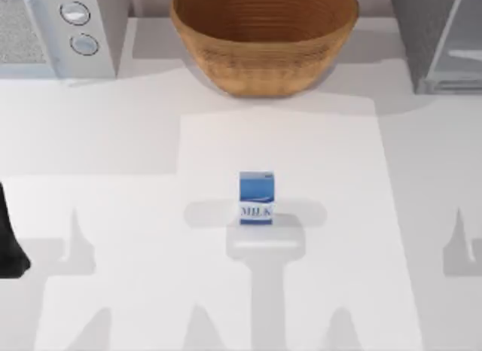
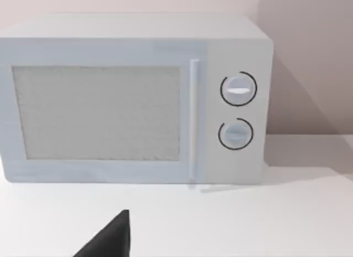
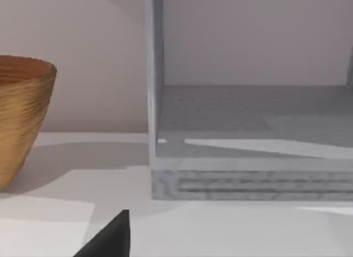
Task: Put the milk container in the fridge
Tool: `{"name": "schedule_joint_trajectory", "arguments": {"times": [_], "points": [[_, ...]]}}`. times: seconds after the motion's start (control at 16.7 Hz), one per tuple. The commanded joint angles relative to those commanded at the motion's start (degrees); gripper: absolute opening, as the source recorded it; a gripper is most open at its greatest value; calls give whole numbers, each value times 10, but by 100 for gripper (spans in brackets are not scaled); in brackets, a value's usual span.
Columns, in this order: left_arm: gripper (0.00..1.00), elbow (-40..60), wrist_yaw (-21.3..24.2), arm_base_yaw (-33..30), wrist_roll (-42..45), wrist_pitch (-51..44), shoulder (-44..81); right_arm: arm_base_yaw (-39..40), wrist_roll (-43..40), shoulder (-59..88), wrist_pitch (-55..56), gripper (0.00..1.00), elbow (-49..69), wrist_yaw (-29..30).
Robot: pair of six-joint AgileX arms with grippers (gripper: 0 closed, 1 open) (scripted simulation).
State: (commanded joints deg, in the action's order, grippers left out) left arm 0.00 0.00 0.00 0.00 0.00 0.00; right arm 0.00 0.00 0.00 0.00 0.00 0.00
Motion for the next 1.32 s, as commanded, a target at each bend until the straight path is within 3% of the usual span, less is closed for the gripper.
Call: {"name": "schedule_joint_trajectory", "arguments": {"times": [0.3,0.6,0.9,1.32], "points": [[100,0,0,0,0,0,0,9,-6,11,32,100,28,19],[100,0,0,0,0,0,0,76,-17,119,158,100,113,95],[100,0,0,0,0,0,0,192,-9,348,316,100,200,205],[100,0,0,0,0,0,0,383,14,786,564,100,326,390]]}}
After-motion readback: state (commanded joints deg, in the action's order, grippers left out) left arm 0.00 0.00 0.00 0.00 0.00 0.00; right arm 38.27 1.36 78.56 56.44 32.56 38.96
